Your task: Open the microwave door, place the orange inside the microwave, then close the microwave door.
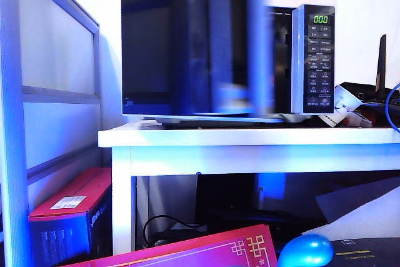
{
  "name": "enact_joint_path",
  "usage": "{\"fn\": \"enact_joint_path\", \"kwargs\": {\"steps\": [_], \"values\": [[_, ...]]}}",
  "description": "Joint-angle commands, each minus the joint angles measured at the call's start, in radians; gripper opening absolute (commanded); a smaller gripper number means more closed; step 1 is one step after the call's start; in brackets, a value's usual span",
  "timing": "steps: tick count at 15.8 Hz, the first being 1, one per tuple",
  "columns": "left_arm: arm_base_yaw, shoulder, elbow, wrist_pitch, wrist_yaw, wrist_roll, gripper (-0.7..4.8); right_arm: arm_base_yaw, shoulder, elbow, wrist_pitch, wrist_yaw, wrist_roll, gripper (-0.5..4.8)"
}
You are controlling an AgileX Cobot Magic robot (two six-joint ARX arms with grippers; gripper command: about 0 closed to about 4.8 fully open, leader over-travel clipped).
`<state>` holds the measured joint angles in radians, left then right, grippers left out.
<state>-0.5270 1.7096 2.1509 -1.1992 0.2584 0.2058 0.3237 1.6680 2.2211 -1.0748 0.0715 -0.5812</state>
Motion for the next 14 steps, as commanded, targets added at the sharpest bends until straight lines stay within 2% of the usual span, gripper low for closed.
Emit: {"fn": "enact_joint_path", "kwargs": {"steps": [1,5,8,14], "values": [[-0.001,0.031,0.002,0.032,0.077,-0.003,-0.02,0.002,-0.009,0.003,0.011,-0.003,0.005,0.50],[-0.020,0.098,0.002,0.151,0.150,0.004,-0.02,0.002,-0.009,0.003,0.032,-0.003,0.006,0.50],[-0.038,0.161,0.002,0.325,0.148,0.004,-0.02,0.002,-0.010,0.003,0.032,0.001,0.006,0.50],[-0.047,0.224,0.002,0.478,0.150,0.004,-0.02,0.002,-0.011,0.003,0.059,0.014,0.006,0.50]]}}
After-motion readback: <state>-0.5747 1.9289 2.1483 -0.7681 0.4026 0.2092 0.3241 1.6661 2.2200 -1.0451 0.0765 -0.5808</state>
